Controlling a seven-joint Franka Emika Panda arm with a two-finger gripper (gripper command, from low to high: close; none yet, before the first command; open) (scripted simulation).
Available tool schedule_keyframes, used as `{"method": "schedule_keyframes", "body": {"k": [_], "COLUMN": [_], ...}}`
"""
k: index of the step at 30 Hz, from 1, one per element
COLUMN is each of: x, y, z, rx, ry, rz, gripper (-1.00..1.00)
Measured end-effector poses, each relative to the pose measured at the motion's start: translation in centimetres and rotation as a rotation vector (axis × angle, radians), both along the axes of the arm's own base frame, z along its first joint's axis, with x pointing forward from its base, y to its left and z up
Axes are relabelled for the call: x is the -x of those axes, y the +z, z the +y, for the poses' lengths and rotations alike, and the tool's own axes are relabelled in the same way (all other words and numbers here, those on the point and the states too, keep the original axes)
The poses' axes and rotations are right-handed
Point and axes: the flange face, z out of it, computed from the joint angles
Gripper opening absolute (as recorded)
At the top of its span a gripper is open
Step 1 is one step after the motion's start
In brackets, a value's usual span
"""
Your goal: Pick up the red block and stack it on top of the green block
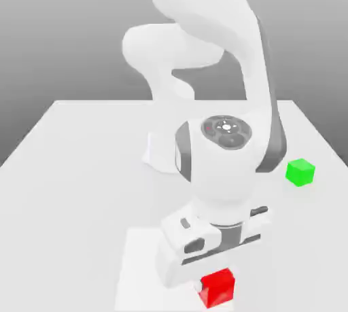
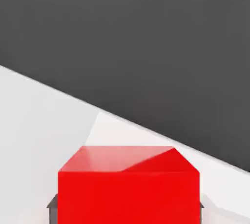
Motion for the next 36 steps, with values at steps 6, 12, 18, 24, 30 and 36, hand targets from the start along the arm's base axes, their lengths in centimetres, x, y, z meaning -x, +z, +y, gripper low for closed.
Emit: {"method": "schedule_keyframes", "body": {"k": [6, 12, 18, 24, 30, 36], "x": [0.1, 8.4, 21.1, 33.0, 36.7, 36.8], "y": [5.9, 8.7, 10.2, 10.5, 7.8, 3.7], "z": [0.3, 14.9, 24.4, 26.9, 27.1, 26.9], "rx": [-0.002, -0.059, -0.072, -0.028, 0.009, 0.003], "ry": [0.010, 0.502, 1.025, 1.495, 1.654, 1.655], "rz": [0.000, 0.006, 0.009, 0.004, -0.004, -0.001], "gripper": [-1.00, -1.00, -1.00, -1.00, -1.00, 1.00]}}
